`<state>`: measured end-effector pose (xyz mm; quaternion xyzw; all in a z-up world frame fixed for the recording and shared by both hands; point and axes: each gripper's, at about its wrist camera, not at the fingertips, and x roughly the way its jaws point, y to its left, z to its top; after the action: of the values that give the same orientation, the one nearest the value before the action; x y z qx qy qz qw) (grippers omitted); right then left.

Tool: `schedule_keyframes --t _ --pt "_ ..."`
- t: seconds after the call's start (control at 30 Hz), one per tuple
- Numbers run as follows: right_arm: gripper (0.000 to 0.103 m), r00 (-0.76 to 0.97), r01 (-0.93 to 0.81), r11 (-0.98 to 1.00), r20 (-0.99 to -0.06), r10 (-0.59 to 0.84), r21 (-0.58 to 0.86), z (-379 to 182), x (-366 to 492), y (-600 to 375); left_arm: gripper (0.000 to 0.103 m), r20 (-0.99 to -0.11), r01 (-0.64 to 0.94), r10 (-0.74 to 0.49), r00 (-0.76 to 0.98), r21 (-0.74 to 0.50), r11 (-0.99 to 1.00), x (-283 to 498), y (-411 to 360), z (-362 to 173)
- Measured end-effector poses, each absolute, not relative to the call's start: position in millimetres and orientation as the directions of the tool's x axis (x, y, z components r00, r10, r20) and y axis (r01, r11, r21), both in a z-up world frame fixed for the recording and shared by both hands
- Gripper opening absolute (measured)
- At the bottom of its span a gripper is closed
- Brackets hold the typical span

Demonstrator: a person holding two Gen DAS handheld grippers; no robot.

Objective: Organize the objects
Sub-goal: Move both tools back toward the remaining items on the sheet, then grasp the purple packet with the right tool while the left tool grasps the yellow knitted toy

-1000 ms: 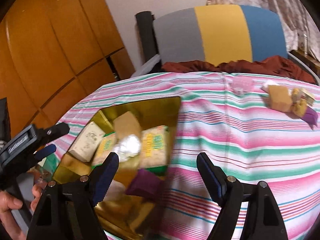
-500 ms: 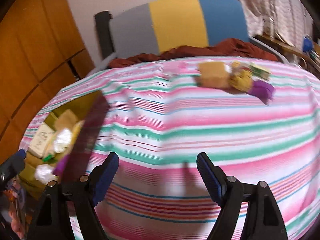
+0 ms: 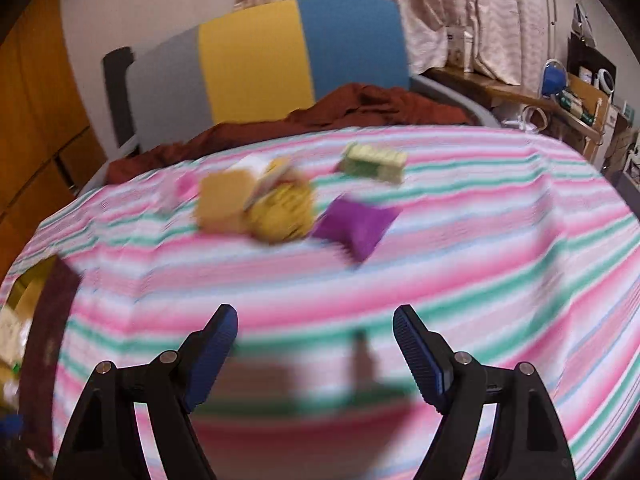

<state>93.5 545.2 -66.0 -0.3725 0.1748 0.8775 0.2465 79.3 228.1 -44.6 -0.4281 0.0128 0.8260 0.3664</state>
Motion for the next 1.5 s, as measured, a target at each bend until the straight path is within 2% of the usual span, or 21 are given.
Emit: schedule_keyframes --t 0.17,0.37,0.47,0.57,0.7,0.73,0.77,0.9,1.13,1.5 --pt "0.082 -0.573 -0.541 -0.834 -0.774 0.27 0.11 -69.7 59.5 592.7 0.103 -0.75 -0.621 0.569 -0.337 -0.277 -0.733 84.8 239.5 -56.3" --pt "0.081 -0.528 -0.46 -0.887 -0.816 0.238 0.039 -94.3 26.1 609.5 0.103 -0.771 -0.632 0.539 -0.339 -0.238 -0.738 86.0 246.7 -61.2" --pt "0.08 -0.529 -0.431 -0.901 -0.823 0.209 0.048 -104.8 19.0 616.3 0.103 -0.77 -0.635 0.538 -0.342 -0.233 -0.737 84.0 249.4 -61.0" --pt "0.066 -0.576 -0.41 -0.906 -0.8 0.169 0.104 -108.8 22.0 617.0 0.103 -0.774 -0.641 0.533 -0.342 -0.222 -0.734 85.7 254.1 -61.9" --pt "0.056 -0.61 -0.42 -0.897 -0.775 0.165 0.139 -110.0 30.0 613.2 0.103 -0.777 -0.651 0.535 -0.333 -0.221 -0.726 86.6 263.3 -63.4" --pt "0.049 -0.611 -0.419 -0.897 -0.774 0.166 0.139 -109.8 31.3 611.3 0.103 -0.778 -0.655 0.534 -0.331 -0.218 -0.724 86.5 266.2 -63.6" --pt "0.045 -0.611 -0.42 -0.898 -0.773 0.17 0.135 -109.4 33.1 608.7 0.103 -0.778 -0.66 0.535 -0.329 -0.216 -0.72 86.4 269.2 -63.4" --pt "0.042 -0.601 -0.463 -0.879 -0.768 0.221 0.11 -107.2 46.1 598.9 0.103 -0.767 -0.677 0.547 -0.335 -0.207 -0.706 82.5 286.0 -58.2" --pt "0.038 -0.647 -0.595 -0.779 -0.694 0.316 0.2 -98.6 94.8 604.1 0.103 -0.745 -0.7 0.549 -0.379 -0.157 -0.697 63.8 337.7 -44.0" --pt "0.038 -0.669 -0.665 -0.683 -0.649 0.363 0.303 -103.4 121.5 617.6 0.103 -0.674 -0.735 0.541 -0.503 0.005 -0.678 15.5 469.3 -39.2"
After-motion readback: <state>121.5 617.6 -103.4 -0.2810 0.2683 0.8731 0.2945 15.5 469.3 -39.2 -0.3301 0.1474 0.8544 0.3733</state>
